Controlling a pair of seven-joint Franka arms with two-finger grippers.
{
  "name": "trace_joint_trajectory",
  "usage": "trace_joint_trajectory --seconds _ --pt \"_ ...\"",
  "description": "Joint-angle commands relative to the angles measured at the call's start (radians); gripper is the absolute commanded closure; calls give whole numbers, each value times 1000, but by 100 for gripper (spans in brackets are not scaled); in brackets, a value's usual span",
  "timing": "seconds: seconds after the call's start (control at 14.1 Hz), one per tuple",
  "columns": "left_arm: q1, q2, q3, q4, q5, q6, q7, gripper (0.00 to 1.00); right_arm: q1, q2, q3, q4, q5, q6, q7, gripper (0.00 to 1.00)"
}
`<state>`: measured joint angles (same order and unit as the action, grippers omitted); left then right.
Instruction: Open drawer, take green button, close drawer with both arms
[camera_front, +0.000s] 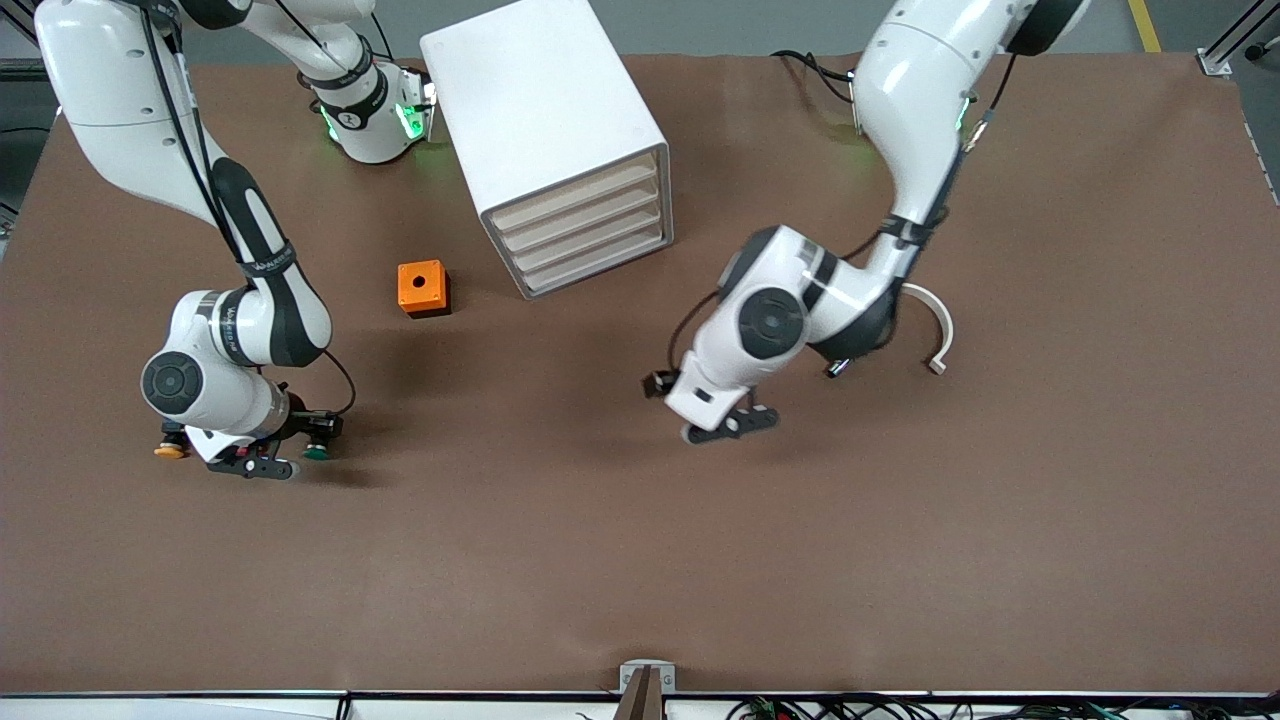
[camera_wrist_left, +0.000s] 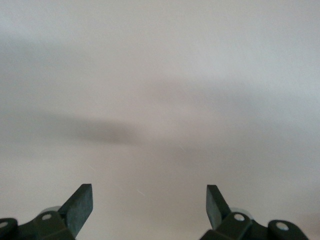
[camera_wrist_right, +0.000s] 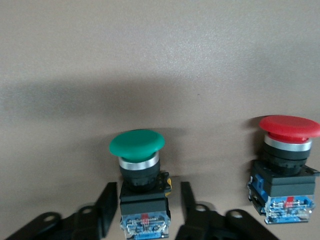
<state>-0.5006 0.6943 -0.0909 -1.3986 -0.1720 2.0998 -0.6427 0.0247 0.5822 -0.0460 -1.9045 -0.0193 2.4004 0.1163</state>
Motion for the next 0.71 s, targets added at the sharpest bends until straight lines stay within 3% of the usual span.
trace_joint_trajectory --seconds 0.0,0.43,0.64 --pt "115 -30 -10 -25 69 -9 197 0 -2 -24 3 2 -11 -36 11 0" --pt "365 -134 -9 -26 103 -115 518 0 -8 -227 5 12 -1 -277 14 0" --pt "408 -209 11 -26 181 -176 593 0 -9 -375 5 25 -1 -452 14 0"
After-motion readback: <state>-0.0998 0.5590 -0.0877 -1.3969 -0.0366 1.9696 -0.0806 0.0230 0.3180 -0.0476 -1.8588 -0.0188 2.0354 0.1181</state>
